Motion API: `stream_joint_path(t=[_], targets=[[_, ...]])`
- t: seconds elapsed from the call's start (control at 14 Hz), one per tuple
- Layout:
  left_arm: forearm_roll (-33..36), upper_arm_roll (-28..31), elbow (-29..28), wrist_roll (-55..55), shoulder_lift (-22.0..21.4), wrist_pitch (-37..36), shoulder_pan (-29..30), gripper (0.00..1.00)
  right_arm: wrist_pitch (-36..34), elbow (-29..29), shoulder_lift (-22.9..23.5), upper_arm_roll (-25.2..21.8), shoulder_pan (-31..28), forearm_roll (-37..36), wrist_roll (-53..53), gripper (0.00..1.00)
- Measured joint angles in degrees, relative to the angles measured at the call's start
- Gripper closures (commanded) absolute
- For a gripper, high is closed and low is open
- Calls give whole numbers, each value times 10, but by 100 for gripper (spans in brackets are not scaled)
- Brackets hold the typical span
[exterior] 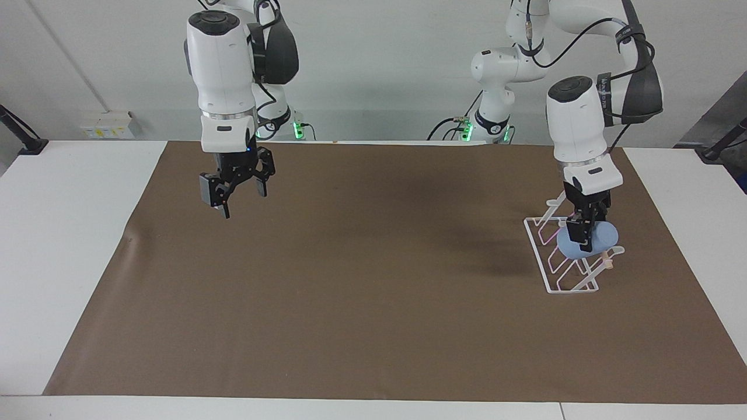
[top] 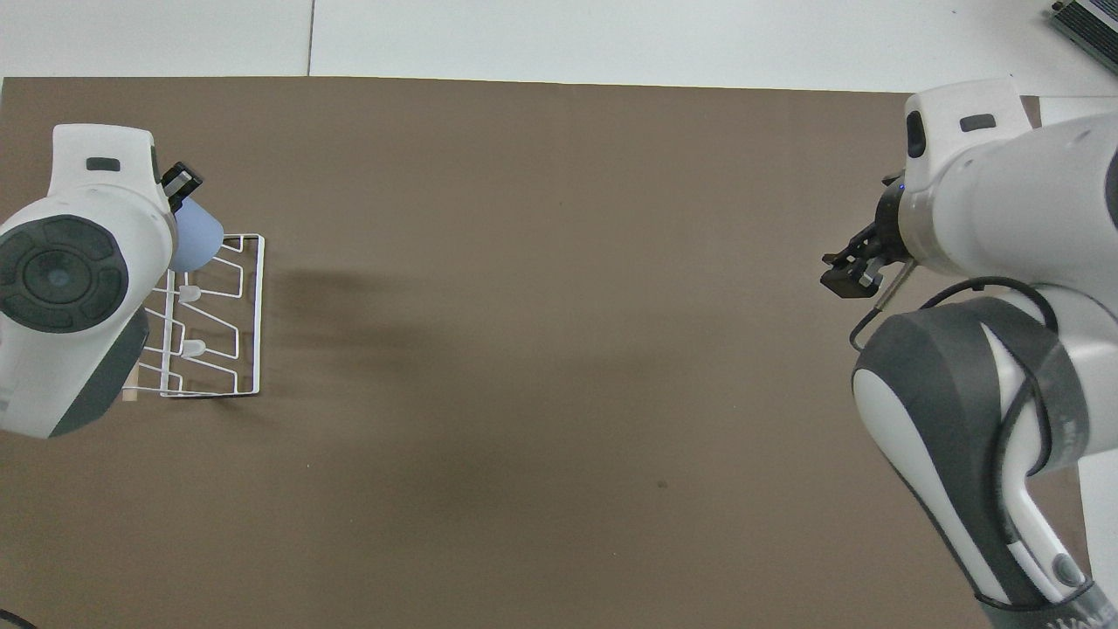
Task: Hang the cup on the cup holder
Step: 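Lower the cup onto the rack peg with the left gripper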
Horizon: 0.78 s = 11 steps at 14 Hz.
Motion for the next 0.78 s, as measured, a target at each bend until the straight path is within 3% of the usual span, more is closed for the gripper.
stream_joint_path(t=[0.28, 0.36, 0.43, 0.78], targets=[[12, 0, -20, -11, 3, 16, 1, 100, -61, 46, 19, -15, 0, 0, 7, 0], [12, 0, -23, -11, 3, 22, 2, 60, -81, 56, 21, -17, 0, 0, 29, 0], [13, 0, -26, -11, 3, 26, 5, 1, -100, 64, 21, -18, 0, 0, 63, 0], [13, -2, -27, -11, 3, 33, 8, 0, -142, 81, 21, -31, 1, 23, 264, 0]])
